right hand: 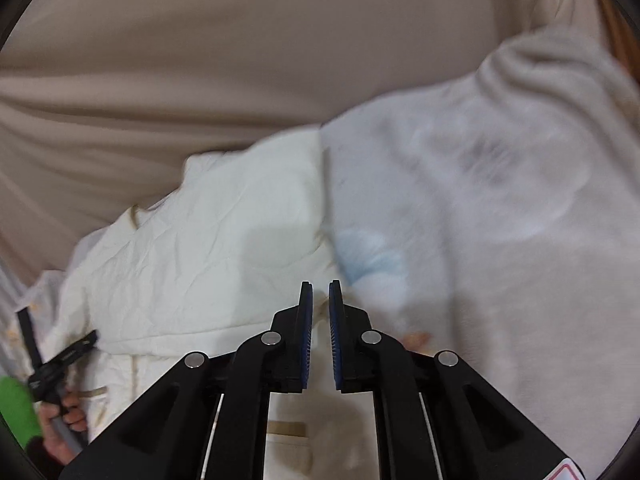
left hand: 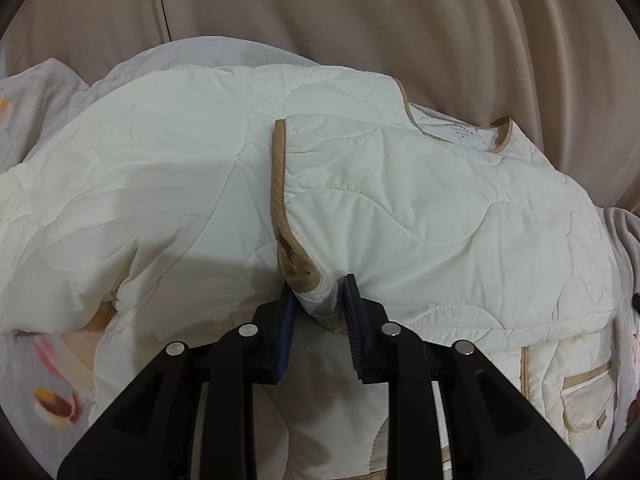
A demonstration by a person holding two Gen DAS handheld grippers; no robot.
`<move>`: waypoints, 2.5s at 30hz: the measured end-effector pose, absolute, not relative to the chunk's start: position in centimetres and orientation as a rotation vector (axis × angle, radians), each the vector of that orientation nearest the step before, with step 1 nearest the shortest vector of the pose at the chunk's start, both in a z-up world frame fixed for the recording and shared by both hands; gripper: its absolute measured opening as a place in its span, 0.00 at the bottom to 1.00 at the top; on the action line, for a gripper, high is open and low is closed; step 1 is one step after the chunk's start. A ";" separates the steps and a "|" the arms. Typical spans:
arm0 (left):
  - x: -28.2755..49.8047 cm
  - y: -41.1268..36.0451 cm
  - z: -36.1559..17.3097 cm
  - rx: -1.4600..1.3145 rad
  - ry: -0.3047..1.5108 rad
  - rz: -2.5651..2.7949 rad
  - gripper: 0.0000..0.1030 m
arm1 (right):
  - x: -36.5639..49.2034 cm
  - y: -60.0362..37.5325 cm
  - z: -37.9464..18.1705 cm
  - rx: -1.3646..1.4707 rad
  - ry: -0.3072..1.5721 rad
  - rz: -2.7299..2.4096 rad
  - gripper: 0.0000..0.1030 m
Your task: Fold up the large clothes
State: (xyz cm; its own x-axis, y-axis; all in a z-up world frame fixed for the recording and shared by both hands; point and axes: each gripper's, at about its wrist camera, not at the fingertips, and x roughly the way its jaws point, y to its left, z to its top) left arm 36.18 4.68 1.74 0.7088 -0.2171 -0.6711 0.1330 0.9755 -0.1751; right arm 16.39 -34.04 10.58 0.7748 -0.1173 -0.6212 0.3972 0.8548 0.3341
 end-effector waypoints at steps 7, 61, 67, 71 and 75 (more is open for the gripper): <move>35.7 4.0 2.1 -0.074 0.742 -0.167 0.37 | 19.8 -29.7 15.5 0.320 0.535 -0.164 0.13; 30.8 39.6 3.4 -0.641 0.696 0.427 0.11 | 16.4 -22.5 6.4 0.296 0.801 -0.014 0.12; 31.2 30.3 12.9 -0.380 0.517 0.301 0.06 | 16.4 -23.0 6.3 0.345 0.791 -0.004 0.12; 30.8 19.6 19.0 -0.255 0.409 0.087 0.06 | 16.3 -23.0 6.3 0.361 0.786 0.001 0.13; 29.6 6.6 21.3 -0.134 0.388 -0.162 0.09 | 16.1 -23.1 6.4 0.371 0.778 0.009 0.15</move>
